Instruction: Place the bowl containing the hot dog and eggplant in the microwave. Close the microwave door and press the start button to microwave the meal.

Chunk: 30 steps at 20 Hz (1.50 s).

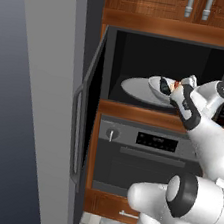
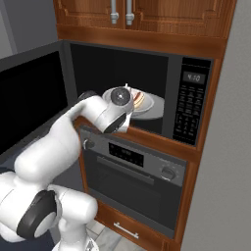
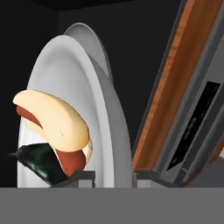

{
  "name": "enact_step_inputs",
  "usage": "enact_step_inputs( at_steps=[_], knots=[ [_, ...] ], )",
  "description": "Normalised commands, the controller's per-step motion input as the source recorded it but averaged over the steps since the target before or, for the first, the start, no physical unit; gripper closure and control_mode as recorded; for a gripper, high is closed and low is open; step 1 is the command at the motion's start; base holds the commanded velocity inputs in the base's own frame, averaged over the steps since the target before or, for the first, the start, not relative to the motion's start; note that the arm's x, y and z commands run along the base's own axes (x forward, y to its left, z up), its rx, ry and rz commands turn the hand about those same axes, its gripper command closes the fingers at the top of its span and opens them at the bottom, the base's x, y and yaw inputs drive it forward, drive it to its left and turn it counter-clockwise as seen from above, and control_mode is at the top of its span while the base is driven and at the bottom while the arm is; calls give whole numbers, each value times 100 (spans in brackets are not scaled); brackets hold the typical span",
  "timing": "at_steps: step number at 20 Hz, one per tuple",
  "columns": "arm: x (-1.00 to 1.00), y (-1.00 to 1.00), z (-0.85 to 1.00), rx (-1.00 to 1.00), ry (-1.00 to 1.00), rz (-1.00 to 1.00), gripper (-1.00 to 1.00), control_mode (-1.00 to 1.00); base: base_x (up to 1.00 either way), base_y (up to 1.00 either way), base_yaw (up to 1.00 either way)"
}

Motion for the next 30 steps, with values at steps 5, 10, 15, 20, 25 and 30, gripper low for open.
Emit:
enact_step_inputs(
  at_steps=[5,10,15,20,25,30],
  knots=[
    [77,0,-11,0,2,0,100,-100,0,0,0],
    [51,0,-35,0,7,-1,100,-100,0,0,0],
    [54,0,-23,0,5,0,-100,-100,0,0,0],
    [6,-1,3,0,0,-1,-100,-100,0,0,0],
    [-91,0,26,-4,-11,5,-100,-100,0,0,0],
    [-100,15,27,-32,-4,17,-100,-100,0,0,0]
  ],
)
